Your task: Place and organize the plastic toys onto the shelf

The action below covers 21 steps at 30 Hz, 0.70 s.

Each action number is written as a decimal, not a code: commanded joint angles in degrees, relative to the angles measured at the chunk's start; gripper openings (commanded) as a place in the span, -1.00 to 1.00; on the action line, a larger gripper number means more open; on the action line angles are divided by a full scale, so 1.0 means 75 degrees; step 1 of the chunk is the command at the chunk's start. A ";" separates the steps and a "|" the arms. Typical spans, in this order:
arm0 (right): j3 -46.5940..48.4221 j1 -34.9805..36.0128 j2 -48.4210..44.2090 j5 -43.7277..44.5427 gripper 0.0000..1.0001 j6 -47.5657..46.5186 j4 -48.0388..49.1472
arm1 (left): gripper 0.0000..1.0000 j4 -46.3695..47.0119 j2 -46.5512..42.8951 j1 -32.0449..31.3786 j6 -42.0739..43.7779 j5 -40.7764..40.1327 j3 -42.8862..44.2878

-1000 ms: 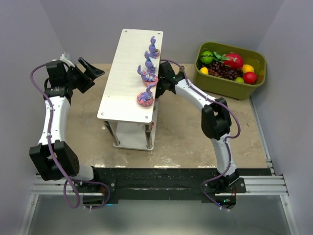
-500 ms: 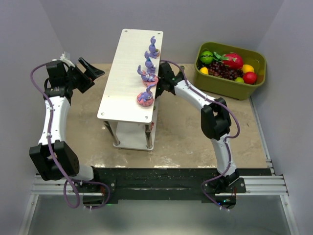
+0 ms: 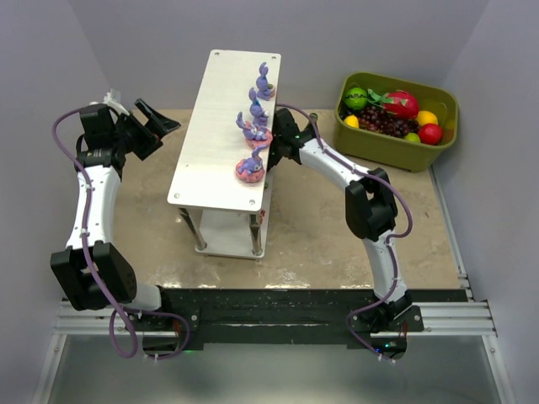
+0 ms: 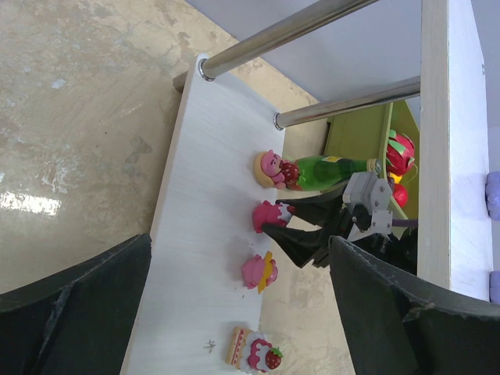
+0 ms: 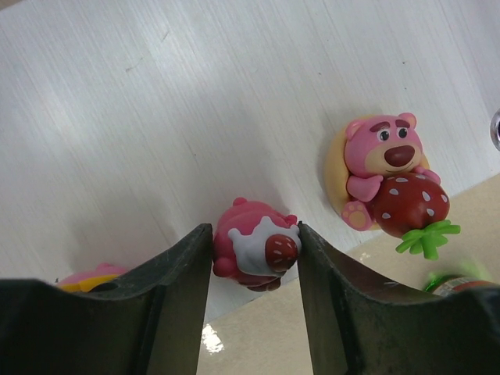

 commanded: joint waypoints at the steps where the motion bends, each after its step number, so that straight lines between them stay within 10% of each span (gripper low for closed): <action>1: -0.0005 0.0093 -0.0281 0.0174 0.03 -0.0008 0.0009 | 0.99 0.0068 -0.0172 0.0037 0.0128 -0.0012 0.0211; 21: -0.0707 0.0081 -0.1007 0.0268 0.27 0.0250 0.0723 | 0.99 0.0033 -0.0231 0.0049 0.0128 -0.0047 0.0187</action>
